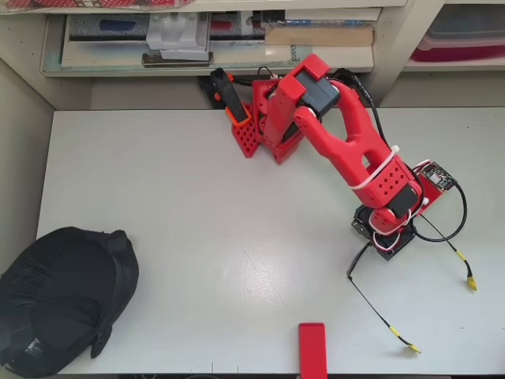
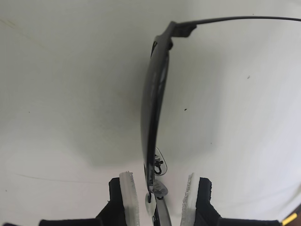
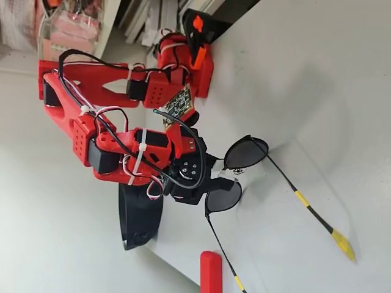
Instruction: Place Meta Rayban sunglasses on black head mold for quality assessment
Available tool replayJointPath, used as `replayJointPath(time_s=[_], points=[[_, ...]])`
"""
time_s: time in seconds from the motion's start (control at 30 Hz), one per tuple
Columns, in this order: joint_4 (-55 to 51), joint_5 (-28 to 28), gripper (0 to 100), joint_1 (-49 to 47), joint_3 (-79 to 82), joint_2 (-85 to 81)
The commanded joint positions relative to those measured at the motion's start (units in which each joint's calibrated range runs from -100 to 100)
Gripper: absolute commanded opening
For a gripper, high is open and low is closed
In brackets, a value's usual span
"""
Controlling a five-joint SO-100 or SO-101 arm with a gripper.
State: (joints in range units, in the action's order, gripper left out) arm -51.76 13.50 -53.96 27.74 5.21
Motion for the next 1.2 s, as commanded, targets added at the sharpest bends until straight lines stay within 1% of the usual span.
replayJointPath(time_s=[0.0,0.07,0.1,0.43,0.5,0.6,0.63,0.9,0.93,0.97,1.0,1.03,1.07,1.17], points=[[0.74,0.09,34,-0.16,-5.27,-1.2],[0.74,0.15,26,-0.08,-5.17,-1.2],[0.74,0.15,26,-0.08,-5.17,-1.2],[0.83,0.15,27,2.04,-5.45,0.82],[1.78,0.22,30,2.04,-6.08,1.75],[3.51,0.41,41,2.04,-6.36,3.01],[3.94,0.28,43,1.86,-6.36,3.18],[4.29,-0.16,42,1.25,-6.36,3.27],[4.29,-0.16,40,1.25,-6.36,3.27],[4.29,-0.16,33,1.25,-6.36,3.27],[4.29,-0.16,23,1.25,-6.36,3.27],[4.29,-0.16,8,1.25,-6.36,3.27],[4.29,-0.16,0,1.25,-6.36,3.27],[4.29,0.15,1,1.07,-6.27,3.27]])
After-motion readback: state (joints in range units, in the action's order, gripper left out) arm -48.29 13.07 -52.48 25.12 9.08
